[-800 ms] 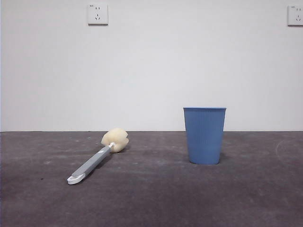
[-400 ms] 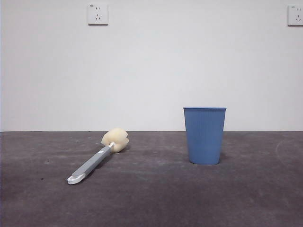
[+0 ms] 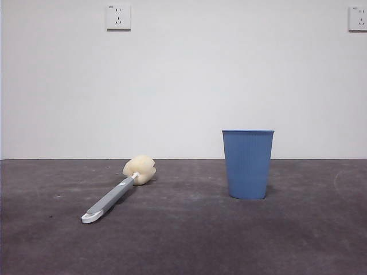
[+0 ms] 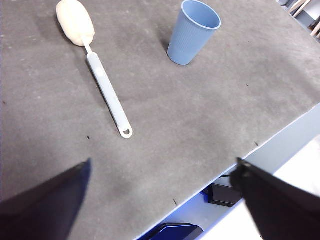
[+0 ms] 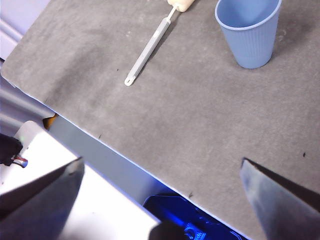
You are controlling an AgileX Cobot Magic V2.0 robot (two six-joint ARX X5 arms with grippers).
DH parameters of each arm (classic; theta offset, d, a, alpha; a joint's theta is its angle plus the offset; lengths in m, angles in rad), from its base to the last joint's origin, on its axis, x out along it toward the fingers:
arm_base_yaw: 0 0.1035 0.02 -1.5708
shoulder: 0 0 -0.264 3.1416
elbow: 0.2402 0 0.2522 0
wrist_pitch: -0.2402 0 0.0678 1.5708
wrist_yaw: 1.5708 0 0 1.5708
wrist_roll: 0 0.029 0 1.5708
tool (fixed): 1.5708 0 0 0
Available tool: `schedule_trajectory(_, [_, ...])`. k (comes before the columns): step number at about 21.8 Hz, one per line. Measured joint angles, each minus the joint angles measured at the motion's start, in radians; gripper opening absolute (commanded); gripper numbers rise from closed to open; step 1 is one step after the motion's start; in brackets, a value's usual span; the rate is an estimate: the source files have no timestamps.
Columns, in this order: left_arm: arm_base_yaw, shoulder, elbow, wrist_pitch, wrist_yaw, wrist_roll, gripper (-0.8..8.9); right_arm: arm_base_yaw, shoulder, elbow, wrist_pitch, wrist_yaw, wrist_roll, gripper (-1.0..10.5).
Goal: Pick up the cup brush,pick up the cup,insert the brush into the cup,clean the cup,put the cup brush back,put the cup back to the fixed position on the table
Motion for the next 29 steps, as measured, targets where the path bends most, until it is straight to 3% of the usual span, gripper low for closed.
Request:
schedule_trajectory(7, [-0.053,0.101,0.008,0.123,-0.093,-0.051,5.01,0.0,0.0,0.0,0.003,0.002,0.01,5.5])
schedule_trajectory(14, [-0.202,0.261,0.008,0.291,-0.246,-0.147,5.0,0.0,0.0,0.0,0.003,0.002,0.01,5.5])
schedule_trajectory(20, [-0.445,0.55,0.014,0.538,-0.548,-0.3,4.99,0.0,0.0,0.0,0.003,0.002,0.018,5.5])
schedule_trajectory(24, [-0.517,0.766,0.047,0.607,-0.658,-0.343,4.98,0.0,0.0,0.0,0.004,0.002,0.021,5.5])
schedule_trajectory(29, [-0.552,0.967,0.134,0.619,-0.716,-0.368,4.98,0.0,0.002,0.0,0.007,0.002,0.033,5.5])
